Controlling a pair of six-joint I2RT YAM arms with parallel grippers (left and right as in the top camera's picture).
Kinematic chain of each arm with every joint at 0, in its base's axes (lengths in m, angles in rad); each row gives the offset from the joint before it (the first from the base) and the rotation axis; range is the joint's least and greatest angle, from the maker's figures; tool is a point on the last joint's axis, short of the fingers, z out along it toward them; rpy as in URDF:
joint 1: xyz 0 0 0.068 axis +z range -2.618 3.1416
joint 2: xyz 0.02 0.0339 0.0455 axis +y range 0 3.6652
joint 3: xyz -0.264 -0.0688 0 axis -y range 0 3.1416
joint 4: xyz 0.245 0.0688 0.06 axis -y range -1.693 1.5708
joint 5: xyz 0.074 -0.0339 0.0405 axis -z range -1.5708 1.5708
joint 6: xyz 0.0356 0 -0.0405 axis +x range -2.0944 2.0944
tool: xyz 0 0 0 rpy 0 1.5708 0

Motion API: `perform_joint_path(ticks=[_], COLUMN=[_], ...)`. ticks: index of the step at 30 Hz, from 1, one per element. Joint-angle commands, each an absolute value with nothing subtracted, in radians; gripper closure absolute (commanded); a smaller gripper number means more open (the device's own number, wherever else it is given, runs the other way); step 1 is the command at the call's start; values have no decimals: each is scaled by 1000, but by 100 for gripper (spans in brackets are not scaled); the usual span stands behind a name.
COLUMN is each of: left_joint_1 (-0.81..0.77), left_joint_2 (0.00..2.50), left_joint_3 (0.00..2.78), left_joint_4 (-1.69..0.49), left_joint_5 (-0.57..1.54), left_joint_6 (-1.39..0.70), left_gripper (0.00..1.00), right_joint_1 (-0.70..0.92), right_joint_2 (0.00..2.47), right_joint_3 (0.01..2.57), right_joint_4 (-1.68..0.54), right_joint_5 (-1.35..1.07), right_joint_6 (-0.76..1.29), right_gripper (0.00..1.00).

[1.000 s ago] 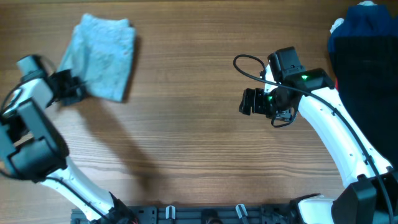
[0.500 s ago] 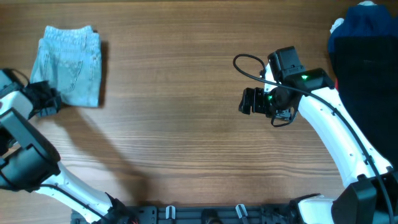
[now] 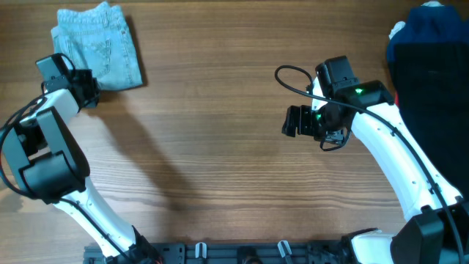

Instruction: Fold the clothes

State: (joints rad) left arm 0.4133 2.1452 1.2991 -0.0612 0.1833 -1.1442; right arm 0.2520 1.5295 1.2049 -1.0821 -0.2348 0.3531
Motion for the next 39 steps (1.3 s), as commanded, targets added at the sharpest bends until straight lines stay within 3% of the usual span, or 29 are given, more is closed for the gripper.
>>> perform_joint_path(ticks=[1, 13, 19, 20, 22, 26, 31, 39], left_joint_1=[426, 462, 467, 467, 467, 470, 470, 470], left_joint_2=[2265, 2265, 2265, 2265, 2265, 2256, 2174, 1834], left_joint_3=[1277, 1296, 1296, 1296, 1296, 1296, 1296, 1296], left_joint_4=[-34, 51, 98, 99, 102, 91, 66, -308], left_joint_5=[129, 129, 134, 134, 153, 240, 341, 358], left_joint_6=[-1053, -948, -894, -894, -893, -899, -932, -926], left_gripper=[95, 86, 72, 63, 35, 5, 0, 0], right_joint_1=[251, 251, 251, 251, 251, 251, 251, 251], right_joint_2=[1531, 1531, 1531, 1531, 1531, 1531, 1531, 1528], right_joint_3=[1202, 1202, 1202, 1202, 1202, 1202, 1173, 1182], right_joint_4=[-1093, -1104, -1101, -1100, -1095, -1094, -1084, -1037], right_joint_5=[-225, -225, -225, -225, -225, -225, -225, -210], right_joint_6=[340, 340, 340, 341, 341, 341, 342, 373], right_gripper=[7, 7, 7, 7, 7, 8, 7, 9])
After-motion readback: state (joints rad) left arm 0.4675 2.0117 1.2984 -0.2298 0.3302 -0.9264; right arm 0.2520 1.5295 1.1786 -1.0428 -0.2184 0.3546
